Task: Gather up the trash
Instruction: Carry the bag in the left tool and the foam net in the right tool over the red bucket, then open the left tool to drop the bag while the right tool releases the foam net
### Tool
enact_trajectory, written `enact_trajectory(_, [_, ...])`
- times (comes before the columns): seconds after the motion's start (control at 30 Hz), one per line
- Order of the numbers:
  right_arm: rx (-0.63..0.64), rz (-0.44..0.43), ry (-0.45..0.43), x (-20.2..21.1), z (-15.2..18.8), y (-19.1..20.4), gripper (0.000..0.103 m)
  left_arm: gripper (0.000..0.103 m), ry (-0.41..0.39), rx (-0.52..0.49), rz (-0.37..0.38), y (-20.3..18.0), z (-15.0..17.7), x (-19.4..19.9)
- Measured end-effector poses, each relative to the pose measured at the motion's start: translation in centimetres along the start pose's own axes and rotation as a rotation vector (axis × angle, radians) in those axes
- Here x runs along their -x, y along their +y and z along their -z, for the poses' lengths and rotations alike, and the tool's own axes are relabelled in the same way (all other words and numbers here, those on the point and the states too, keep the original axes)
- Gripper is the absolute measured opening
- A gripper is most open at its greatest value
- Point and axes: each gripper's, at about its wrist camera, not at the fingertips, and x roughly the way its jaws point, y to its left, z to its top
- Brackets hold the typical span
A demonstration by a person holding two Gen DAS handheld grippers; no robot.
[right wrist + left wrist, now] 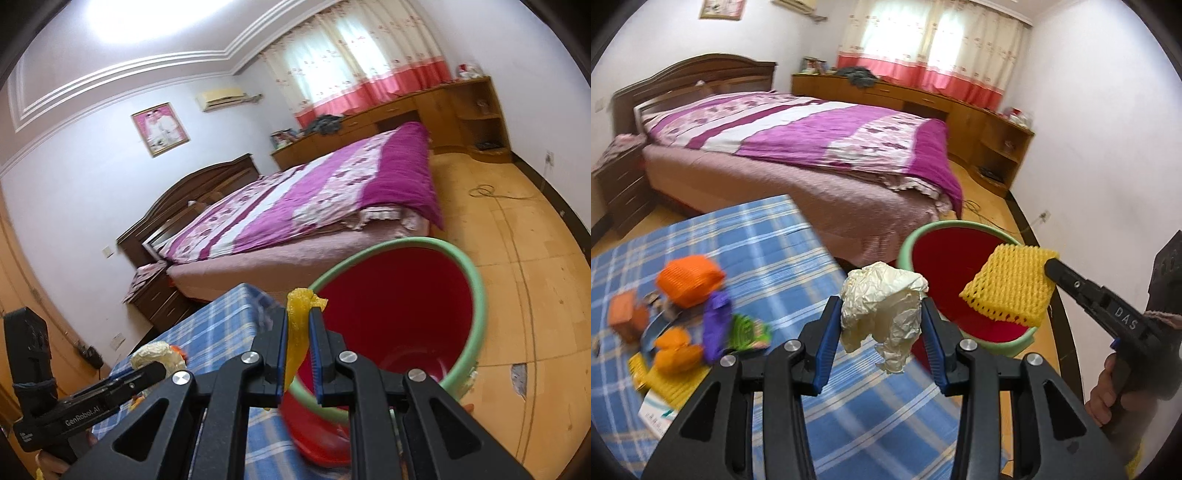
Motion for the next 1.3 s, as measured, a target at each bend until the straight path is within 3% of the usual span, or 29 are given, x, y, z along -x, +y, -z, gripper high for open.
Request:
enact_trajectory(0.53, [-0.100,0.131,0.026,-1.0,0.1,-8.0,0.013,0.043,0.095,-0.113,0.079,-6.2,-0.6,-8.4])
enact_trajectory(0.93, [-0.127,0.147,0.039,-1.7,0.6,-9.0,0.020,0.055,0.089,-0.201,0.053,-8.0,-0.2,-10.2])
enact_trajectory(1.03, [-0.123,0.144,0.035,-1.6,0.6,-8.7,0.021,0.055,0.091,-0.193,0.055,-7.9,-0.2,-10.2])
enact_trajectory(1.17, [-0.111,0.148,0.029,-1.3,0.6,-8.2,0.033,0.055,0.095,-0.160,0.058,-7.3,-0.2,-10.0])
enact_trajectory(1.3, [-0.105,0.149,0.029,-1.2,0.5,-7.5,0.033,0.055,0.099,-0.124,0.052,-6.4,-0.1,-9.4])
